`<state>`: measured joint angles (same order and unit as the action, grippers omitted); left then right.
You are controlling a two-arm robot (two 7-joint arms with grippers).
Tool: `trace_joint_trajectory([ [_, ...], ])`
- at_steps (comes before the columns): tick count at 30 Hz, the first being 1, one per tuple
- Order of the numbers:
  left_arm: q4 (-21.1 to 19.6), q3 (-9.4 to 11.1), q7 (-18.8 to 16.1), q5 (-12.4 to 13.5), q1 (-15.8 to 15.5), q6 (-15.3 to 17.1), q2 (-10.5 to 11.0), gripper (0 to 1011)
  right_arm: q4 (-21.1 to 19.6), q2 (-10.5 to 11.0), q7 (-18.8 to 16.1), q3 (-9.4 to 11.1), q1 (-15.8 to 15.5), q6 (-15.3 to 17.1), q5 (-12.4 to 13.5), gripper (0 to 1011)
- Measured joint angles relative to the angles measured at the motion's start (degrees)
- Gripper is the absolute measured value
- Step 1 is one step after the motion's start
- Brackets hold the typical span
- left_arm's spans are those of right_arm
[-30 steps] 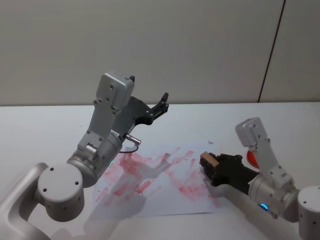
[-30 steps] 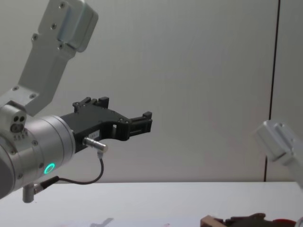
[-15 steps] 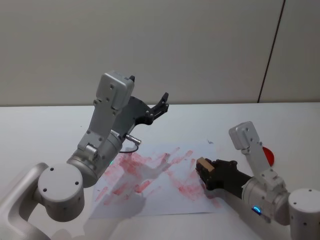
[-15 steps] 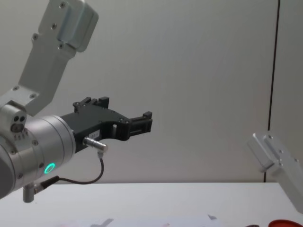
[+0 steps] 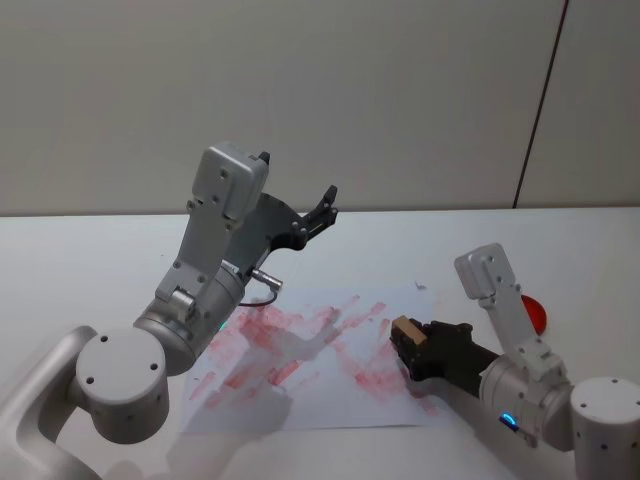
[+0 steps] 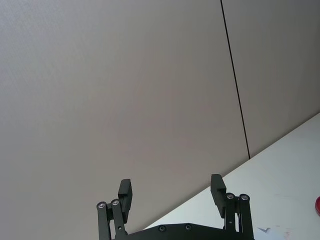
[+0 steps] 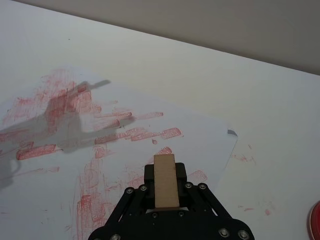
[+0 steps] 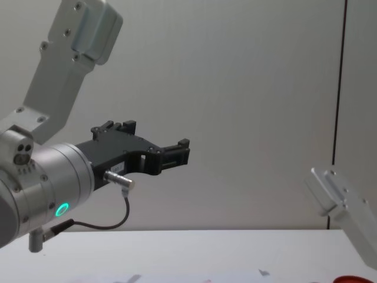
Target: Use the one hand to pick up the stamp and affix it onto the A4 paper.
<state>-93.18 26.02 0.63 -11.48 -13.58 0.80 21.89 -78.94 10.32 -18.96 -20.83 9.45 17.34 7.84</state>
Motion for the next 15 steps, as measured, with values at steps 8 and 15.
trace_joint_trajectory([
  [8,0.0,0.0,0.0,0.0,0.0,0.0,0.0,1001,-1.43,-0.32,0.12,0.03,0.13,-1.11,2.34,220],
  [15,0.0,0.0,0.0,0.0,0.0,0.0,0.0,1002,-5.55,-0.04,0.47,1.28,0.51,-1.7,5.98,220],
])
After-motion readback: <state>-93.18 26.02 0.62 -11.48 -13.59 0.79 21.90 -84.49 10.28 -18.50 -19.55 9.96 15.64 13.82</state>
